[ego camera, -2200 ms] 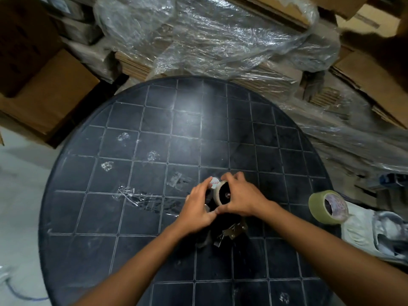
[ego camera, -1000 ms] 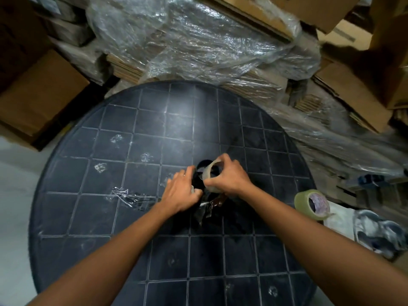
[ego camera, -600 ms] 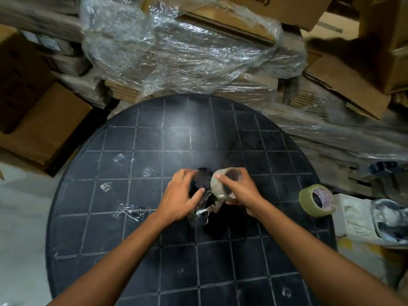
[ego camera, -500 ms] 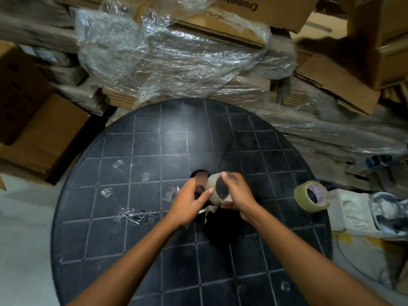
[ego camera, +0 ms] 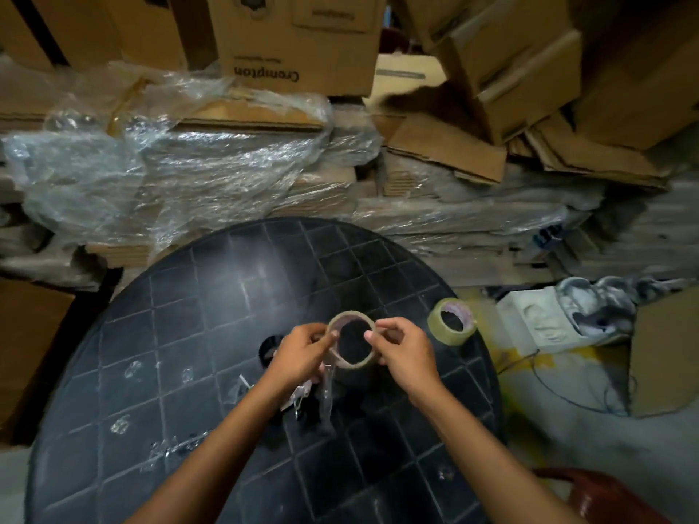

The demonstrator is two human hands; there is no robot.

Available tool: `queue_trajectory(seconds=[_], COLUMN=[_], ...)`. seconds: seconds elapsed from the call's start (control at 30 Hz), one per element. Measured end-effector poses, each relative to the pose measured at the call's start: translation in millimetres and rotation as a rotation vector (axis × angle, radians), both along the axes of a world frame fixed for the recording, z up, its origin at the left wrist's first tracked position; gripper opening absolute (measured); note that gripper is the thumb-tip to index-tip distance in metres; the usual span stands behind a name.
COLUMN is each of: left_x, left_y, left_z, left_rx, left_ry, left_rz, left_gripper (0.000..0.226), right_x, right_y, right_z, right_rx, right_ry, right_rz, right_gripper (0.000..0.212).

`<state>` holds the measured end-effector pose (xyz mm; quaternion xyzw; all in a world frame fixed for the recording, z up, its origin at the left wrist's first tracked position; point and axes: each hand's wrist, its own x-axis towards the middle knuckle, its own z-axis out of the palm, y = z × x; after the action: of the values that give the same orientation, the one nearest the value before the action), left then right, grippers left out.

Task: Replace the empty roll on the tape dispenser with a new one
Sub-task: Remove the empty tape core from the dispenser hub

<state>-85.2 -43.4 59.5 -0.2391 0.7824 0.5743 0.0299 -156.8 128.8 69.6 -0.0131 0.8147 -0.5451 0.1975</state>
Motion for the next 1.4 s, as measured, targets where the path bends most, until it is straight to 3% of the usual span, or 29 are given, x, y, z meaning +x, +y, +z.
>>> queue_trajectory(seconds=[0.2,0.4,0.5,0.7,0.93,1.07,1.17,1.23,1.4], left_x=[-105.4,-199.5,-244.8,-313.0,-320.0,-320.5,-308.9,-295.4,-209.7], left_y=[18.2,27.1,29.0,23.2,28.3,22.7,17.4,16.8,8.2], left_z=[1.6,-34.7,-56.0,-102.4,-143.7,-141.7,-126.1,-114.0,-91.4], left_rx=[-0.212,-0.272,-0.304,-0.394,-0.553,-0.49,-0.476,-0.468,-0.463], left_ry=[0.078,0.097,0.098,-0.026,-0.169,-0.176,-0.124,-0.064,0.07], left_rz=[0.065,0.091,0.072,0.029,0.022,-0.023,-0.107,-0.092,0.064], left_gripper=[0.043,0.036,0.023,0.029,0.026,0.023,0.037,0.042,0.021], right_x=[-90.7,-193.0,-242.4,-314.5,-318.6,-317.6,-307.8,-299.7,-236.8], right_y=[6.6,10.8,12.1,9.1,10.0,12.9,14.1,18.9,23.1], right_z=[-18.2,-54.3,-73.9,-119.9,-158.2,-150.2,-135.1,-122.2,-82.0], right_rx=[0.032,0.099,0.147,0.238,0.268,0.293,0.391,0.445,0.387], right_ry=[0.077,0.042,0.05,0.005,-0.061,-0.027,0.044,0.119,0.284], right_rz=[-0.106,-0.094,-0.076,0.028,0.096,0.142,0.17,0.136,0.074], right_gripper=[0.037,0.015,0.013,0.015,0.024,0.023,0.038,0.029,0.034])
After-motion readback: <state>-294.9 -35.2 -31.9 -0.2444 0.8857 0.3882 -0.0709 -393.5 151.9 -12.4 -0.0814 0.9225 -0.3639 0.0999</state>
